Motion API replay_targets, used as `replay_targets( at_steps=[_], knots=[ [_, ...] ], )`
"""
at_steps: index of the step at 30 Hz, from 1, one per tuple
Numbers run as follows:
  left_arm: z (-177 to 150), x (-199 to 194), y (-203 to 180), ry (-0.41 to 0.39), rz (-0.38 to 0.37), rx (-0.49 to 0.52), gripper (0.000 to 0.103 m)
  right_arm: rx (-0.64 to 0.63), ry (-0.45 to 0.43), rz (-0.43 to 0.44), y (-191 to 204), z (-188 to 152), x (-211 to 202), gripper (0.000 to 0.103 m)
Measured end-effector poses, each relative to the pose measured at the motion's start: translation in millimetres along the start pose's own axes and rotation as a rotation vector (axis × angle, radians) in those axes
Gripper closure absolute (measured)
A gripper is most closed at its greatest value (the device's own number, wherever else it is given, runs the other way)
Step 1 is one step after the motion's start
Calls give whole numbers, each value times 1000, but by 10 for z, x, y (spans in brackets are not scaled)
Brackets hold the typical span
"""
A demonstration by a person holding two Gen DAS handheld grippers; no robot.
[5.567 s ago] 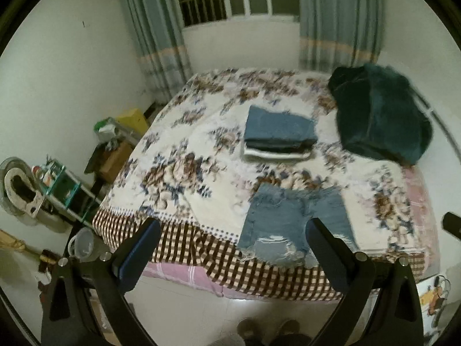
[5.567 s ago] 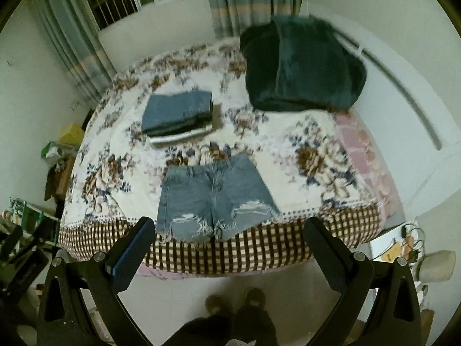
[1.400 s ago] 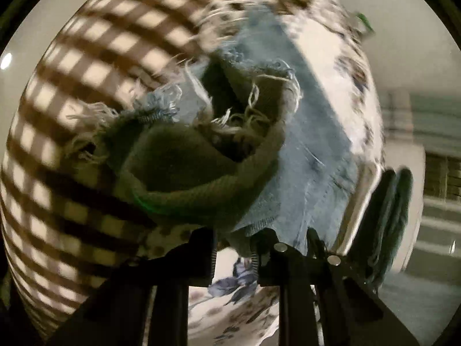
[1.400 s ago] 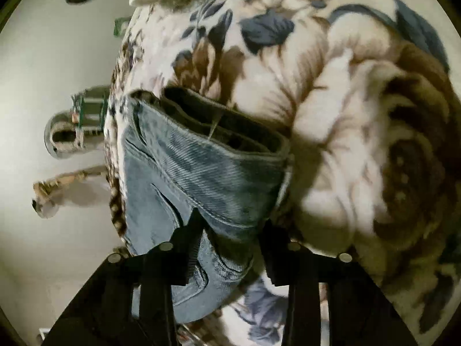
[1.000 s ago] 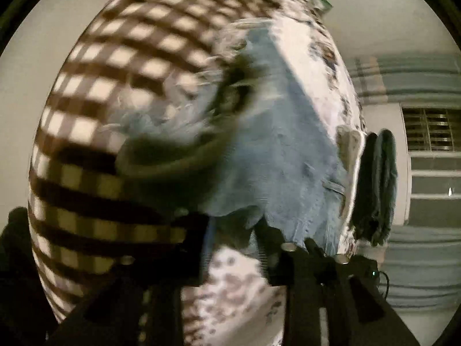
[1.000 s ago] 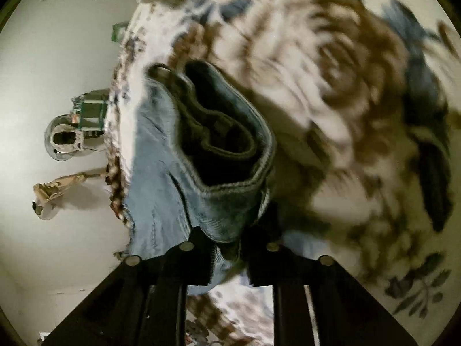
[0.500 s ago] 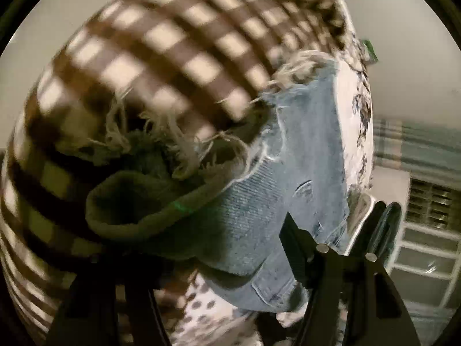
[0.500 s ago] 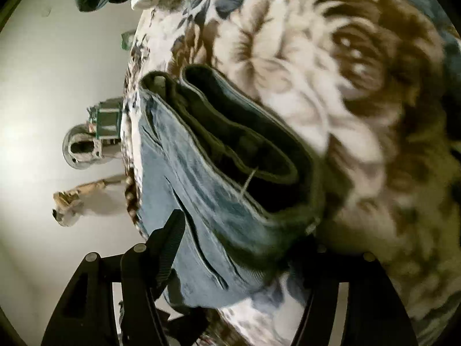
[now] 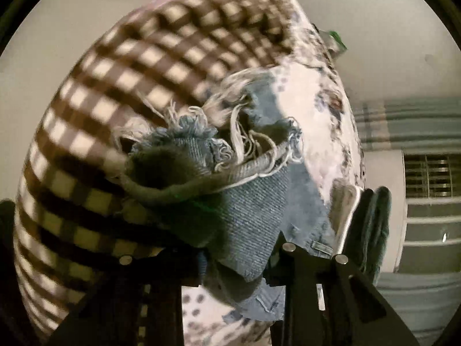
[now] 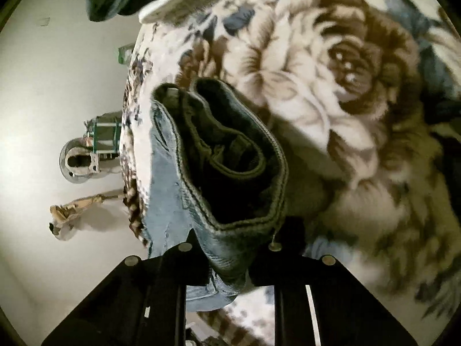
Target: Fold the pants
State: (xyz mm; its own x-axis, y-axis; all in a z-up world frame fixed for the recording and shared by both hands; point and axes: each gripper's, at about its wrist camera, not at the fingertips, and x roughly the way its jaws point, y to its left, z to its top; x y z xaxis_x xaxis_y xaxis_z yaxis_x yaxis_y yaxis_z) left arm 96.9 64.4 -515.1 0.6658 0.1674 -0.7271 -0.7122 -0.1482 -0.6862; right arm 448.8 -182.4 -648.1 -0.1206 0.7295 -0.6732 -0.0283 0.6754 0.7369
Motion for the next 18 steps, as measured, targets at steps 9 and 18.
replay_targets(
  at_steps=[9, 18],
  knots=[
    [313, -607, -1044, 78, -9, 188, 78, 56, -33, 27, 665, -72, -795, 90],
    [410, -683, -2550, 194, -117, 416, 79, 112, -230, 64, 1372, 142, -1946, 90]
  ],
)
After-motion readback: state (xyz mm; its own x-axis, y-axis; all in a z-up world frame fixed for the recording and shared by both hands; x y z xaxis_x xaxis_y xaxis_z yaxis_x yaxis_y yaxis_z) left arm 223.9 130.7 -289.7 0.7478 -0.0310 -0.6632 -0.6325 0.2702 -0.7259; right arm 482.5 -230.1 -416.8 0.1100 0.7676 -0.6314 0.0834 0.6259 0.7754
